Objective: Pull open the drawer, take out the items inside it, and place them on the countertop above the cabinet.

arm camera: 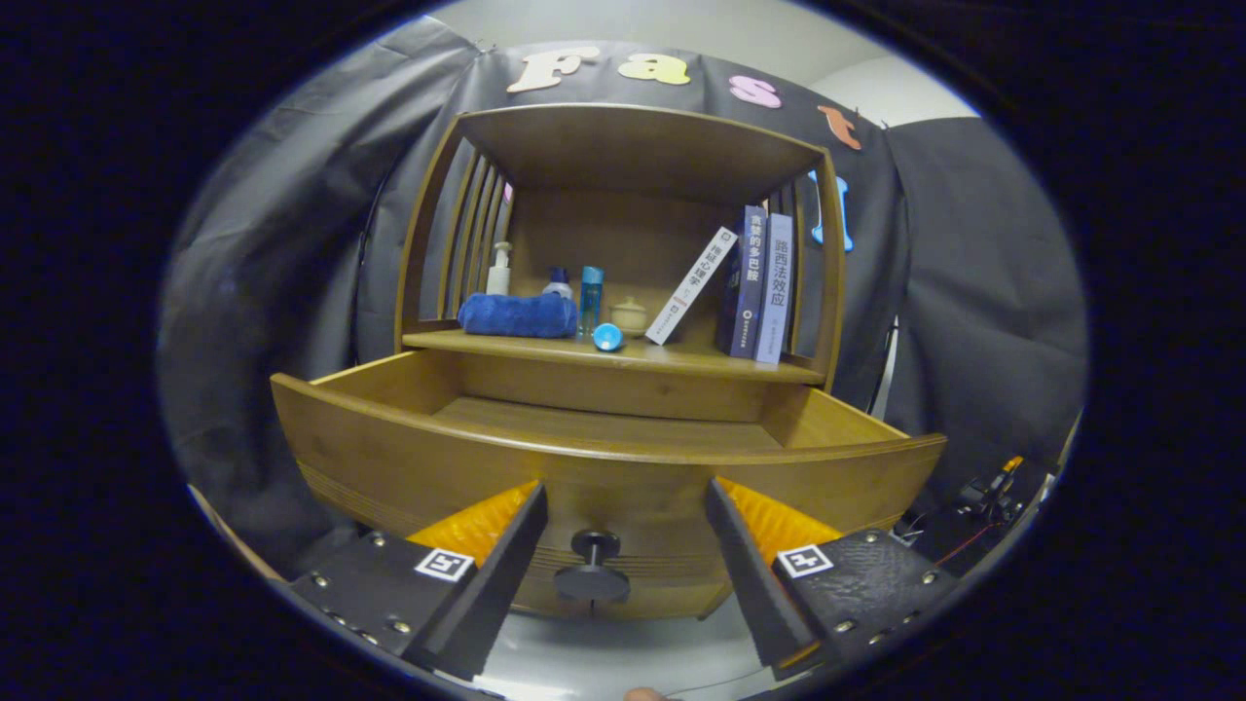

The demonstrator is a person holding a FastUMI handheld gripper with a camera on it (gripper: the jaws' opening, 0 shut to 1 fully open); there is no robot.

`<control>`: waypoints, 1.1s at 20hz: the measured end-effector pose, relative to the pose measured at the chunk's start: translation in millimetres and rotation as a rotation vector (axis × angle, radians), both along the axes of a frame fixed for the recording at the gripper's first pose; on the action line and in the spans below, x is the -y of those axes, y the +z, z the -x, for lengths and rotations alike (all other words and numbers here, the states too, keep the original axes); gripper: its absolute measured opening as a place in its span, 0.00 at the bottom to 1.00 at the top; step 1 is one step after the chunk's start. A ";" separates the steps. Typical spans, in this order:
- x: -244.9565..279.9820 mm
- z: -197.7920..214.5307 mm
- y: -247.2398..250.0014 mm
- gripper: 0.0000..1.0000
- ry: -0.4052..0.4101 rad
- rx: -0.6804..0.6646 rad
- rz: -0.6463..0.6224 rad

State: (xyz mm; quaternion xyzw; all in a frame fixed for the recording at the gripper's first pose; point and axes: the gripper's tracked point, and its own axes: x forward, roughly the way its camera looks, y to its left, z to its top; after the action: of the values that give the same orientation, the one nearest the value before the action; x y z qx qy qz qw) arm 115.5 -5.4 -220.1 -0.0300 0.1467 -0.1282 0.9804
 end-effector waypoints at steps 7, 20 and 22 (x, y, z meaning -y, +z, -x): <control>9.9 -59.0 1.7 0.99 0.010 -0.016 -0.009; 9.8 -140.7 -12.6 0.99 0.004 -0.055 0.042; 9.1 -148.6 -15.4 0.99 0.004 -0.063 0.047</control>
State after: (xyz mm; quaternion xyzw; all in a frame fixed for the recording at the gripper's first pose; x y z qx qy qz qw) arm 264.1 -14.5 -235.5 -0.0573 0.1744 -0.1285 0.9746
